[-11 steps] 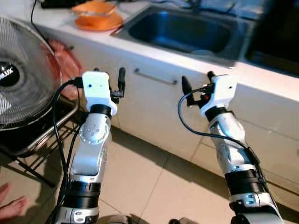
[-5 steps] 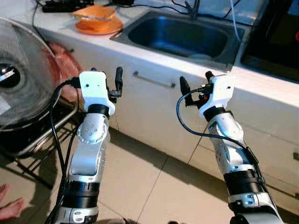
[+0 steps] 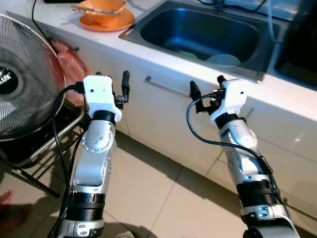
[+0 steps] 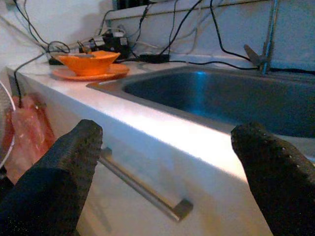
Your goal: Kitchen organization
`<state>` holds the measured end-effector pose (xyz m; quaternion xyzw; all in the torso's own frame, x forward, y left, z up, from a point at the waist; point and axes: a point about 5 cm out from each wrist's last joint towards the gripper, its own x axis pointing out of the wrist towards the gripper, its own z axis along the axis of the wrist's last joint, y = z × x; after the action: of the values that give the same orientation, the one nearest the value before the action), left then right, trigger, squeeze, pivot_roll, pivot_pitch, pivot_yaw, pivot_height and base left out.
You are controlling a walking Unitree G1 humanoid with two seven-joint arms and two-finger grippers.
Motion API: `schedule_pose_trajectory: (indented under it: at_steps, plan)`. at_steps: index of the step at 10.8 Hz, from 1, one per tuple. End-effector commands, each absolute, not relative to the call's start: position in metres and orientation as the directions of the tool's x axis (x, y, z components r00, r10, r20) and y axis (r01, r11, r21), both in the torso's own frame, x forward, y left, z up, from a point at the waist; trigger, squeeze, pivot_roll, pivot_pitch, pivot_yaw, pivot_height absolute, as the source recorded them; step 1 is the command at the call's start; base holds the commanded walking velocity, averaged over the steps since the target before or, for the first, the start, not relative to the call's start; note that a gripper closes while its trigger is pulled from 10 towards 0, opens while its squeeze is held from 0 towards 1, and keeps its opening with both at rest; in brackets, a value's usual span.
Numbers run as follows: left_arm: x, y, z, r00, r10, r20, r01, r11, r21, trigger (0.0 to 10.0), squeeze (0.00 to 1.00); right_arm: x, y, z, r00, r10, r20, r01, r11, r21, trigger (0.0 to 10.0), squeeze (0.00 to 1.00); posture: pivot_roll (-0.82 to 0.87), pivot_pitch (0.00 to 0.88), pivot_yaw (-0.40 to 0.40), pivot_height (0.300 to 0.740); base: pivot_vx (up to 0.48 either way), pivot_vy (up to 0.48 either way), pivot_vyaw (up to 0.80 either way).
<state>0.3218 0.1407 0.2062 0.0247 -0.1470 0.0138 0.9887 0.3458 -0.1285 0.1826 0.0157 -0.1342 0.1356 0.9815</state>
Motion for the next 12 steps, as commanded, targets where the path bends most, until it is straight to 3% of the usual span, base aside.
schedule_pose_trajectory:
  at_steps: [1, 12]
  plan:
    - [0.3216, 0.1375, 0.2088, 0.953, 0.015, 0.304, -0.03, 0.999, 0.046, 10.0, 0.0, 0.3464, -0.1319, 0.1847, 0.927, 0.257, 0.273, -0.266, 0.964, -0.005, 10.0, 0.0, 0.06, 0.1, 0.021, 0.74, 0.368, 0.0, 0.0]
    - [0.3216, 0.1383, 0.2094, 0.951, 0.018, 0.307, -0.035, 0.998, 0.048, 10.0, 0.0, 0.346, -0.1321, 0.1843, 0.926, 0.258, 0.276, -0.266, 0.964, -0.011, 10.0, 0.0, 0.07, 0.114, 0.019, 0.74, 0.376, 0.0, 0.0]
